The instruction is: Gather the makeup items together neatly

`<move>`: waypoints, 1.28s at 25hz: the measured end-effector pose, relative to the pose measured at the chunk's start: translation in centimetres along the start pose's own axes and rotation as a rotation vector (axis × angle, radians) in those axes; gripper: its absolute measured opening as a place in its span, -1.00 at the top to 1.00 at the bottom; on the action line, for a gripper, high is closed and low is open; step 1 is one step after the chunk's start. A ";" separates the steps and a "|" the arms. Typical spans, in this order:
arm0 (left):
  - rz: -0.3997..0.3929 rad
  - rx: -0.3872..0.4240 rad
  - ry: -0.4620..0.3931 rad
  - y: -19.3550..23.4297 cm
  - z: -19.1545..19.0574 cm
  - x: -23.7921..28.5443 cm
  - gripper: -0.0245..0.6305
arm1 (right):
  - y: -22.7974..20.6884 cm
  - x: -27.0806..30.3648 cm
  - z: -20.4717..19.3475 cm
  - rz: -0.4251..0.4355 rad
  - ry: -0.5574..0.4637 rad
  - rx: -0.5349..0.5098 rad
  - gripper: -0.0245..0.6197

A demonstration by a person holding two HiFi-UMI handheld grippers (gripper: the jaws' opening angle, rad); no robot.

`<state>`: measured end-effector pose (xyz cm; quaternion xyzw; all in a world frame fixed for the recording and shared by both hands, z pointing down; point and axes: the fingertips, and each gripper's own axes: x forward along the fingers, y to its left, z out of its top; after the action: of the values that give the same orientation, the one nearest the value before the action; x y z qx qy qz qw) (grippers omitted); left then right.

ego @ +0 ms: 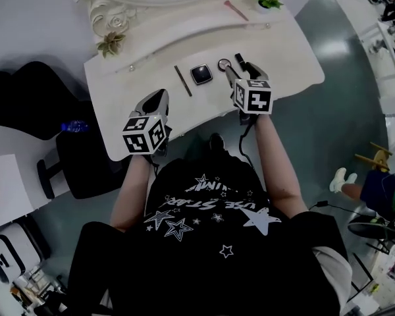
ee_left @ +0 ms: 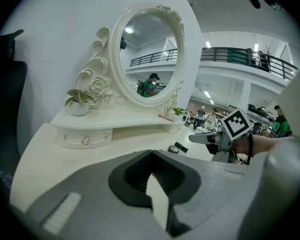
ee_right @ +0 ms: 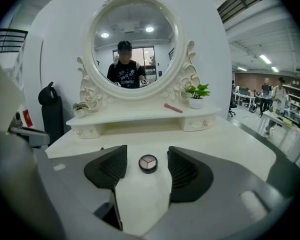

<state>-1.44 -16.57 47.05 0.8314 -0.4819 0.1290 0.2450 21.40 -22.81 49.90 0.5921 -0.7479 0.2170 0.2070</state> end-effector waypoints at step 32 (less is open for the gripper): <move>-0.208 0.083 0.009 4.0 -5.9 -16.9 0.92 | 16.5 -14.4 -5.0 -0.179 -0.157 0.051 0.83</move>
<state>-13.29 -2.63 45.58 0.8857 -0.3859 0.1265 0.2247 8.63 -5.15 44.56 0.6767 -0.7003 0.1697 0.1510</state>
